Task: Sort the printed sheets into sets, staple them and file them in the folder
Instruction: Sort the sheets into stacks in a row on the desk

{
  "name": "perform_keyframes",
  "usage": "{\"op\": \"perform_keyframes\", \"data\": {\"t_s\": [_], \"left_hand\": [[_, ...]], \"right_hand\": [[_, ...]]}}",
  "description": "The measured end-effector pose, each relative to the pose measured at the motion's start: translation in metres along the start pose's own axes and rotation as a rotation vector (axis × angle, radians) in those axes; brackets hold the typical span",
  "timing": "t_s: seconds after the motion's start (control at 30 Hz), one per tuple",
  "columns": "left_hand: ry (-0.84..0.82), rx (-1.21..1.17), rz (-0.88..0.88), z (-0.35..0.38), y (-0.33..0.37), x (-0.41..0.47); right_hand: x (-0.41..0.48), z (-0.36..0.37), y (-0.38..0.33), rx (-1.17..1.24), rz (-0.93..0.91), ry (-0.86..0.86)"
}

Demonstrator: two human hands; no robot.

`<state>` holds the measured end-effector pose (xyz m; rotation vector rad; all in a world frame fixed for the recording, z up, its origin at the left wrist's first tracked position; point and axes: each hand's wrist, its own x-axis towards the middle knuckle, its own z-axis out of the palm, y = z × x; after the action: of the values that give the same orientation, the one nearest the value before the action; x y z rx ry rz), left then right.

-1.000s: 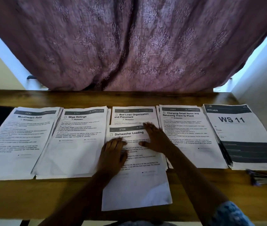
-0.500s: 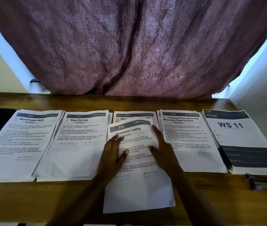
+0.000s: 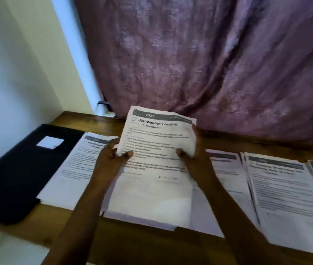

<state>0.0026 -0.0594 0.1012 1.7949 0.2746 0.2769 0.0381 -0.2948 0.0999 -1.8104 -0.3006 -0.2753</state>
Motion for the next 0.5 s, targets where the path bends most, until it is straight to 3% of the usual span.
{"op": "perform_keyframes", "data": {"t_s": [0.27, 0.5], "left_hand": [[0.098, 0.549, -0.077, -0.137, -0.075, 0.073], [0.059, 0.766, -0.127, -0.163, -0.114, 0.093]], "right_hand": [[0.026, 0.189, 0.013, -0.211, 0.188, -0.263], [0.025, 0.250, 0.034, -0.618, 0.290, -0.307]]}}
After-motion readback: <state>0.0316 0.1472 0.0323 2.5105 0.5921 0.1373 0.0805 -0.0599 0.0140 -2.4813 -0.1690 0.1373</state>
